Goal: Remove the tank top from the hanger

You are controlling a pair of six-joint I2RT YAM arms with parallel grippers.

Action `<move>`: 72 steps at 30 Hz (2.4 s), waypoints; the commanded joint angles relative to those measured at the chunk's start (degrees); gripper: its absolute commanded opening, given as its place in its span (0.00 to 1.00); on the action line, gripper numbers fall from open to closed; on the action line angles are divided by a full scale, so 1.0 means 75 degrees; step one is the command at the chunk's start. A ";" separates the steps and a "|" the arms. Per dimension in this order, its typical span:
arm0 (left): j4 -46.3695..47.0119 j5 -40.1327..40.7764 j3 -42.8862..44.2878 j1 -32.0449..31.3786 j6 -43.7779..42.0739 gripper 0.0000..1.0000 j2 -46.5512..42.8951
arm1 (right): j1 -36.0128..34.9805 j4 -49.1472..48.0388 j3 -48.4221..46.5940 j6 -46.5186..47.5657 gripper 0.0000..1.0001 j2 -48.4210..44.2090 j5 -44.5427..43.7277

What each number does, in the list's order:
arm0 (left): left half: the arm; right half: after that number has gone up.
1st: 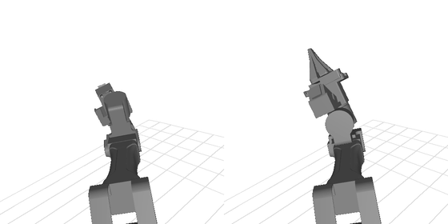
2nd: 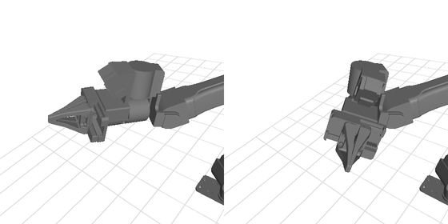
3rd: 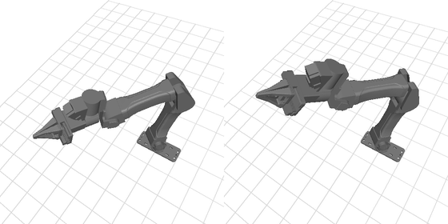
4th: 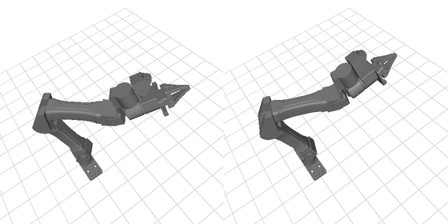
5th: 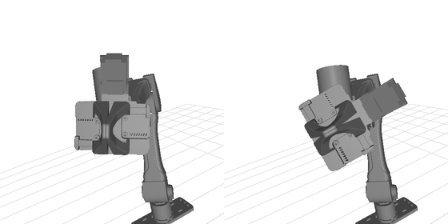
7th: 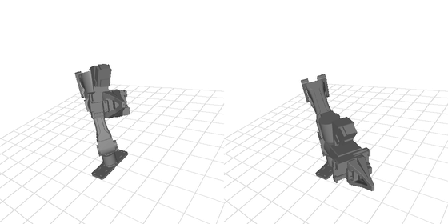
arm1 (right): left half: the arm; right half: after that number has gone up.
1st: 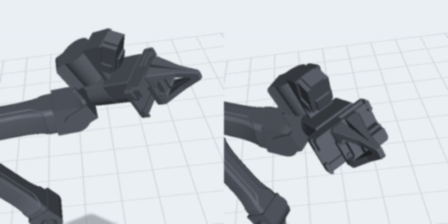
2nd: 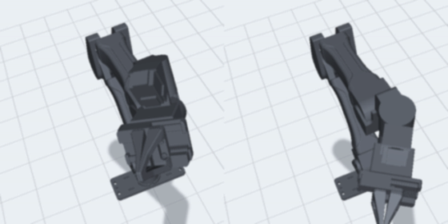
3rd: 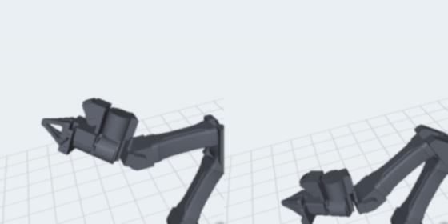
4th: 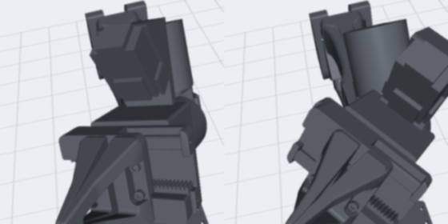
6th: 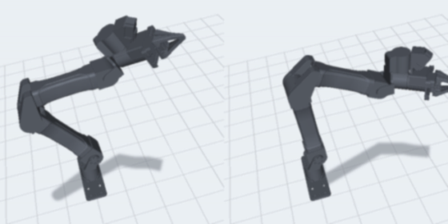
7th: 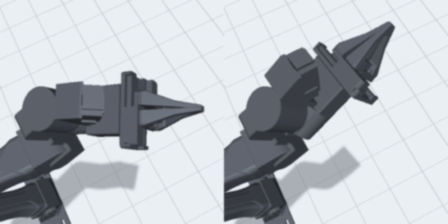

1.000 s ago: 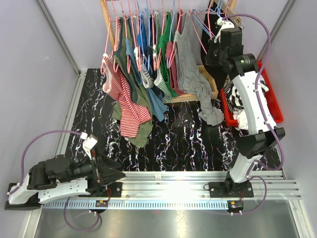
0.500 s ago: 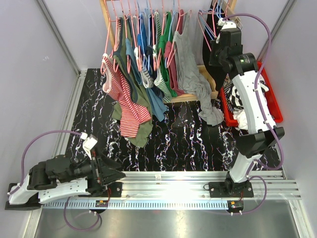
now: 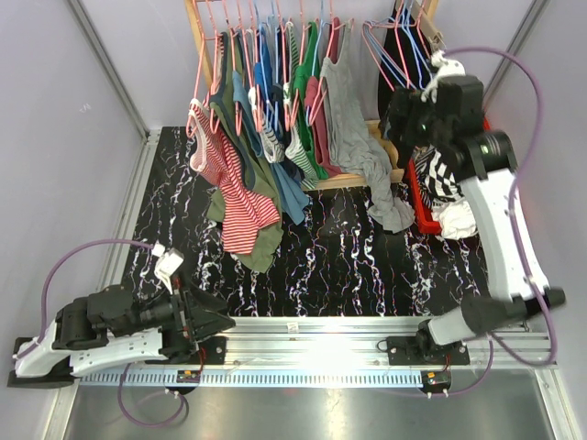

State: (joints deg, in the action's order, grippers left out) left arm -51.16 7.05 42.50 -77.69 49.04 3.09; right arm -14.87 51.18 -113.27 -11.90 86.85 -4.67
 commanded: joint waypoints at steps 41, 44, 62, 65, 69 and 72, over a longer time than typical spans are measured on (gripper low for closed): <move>0.0340 -0.0002 -0.0276 -0.0036 0.0165 0.99 -0.0377 | -0.2458 -0.0826 -0.3857 -0.1706 0.99 0.3384 -0.2951; 0.0305 -0.0002 -0.0288 -0.0048 0.0177 0.99 -0.0658 | -0.2423 -0.1416 -0.3287 -0.1660 1.00 0.3129 -0.2754; 0.0317 -0.0002 -0.0464 -0.0047 0.0200 0.99 -0.0811 | -0.2013 -0.3311 -0.0915 -0.1659 0.99 0.1485 -0.1088; 0.0294 -0.0002 -0.0464 -0.0048 0.0224 0.99 -0.0846 | -0.1978 -0.2631 -0.1653 -0.1706 0.99 0.1825 -0.1463; 0.0235 0.0021 -0.0452 -0.0036 0.0305 0.99 -0.0951 | -0.1931 -0.2090 -0.2543 -0.1730 0.99 0.2481 -0.1709; 0.0176 0.0033 -0.0464 -0.0036 0.0364 0.99 -0.1068 | -0.1908 -0.1867 -0.2919 -0.1730 0.99 0.2774 -0.1896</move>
State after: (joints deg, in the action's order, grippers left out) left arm -51.11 6.83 39.07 -77.69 50.83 0.71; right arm -29.69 33.82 -131.33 -24.38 105.25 -15.59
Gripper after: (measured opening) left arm 0.988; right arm 0.990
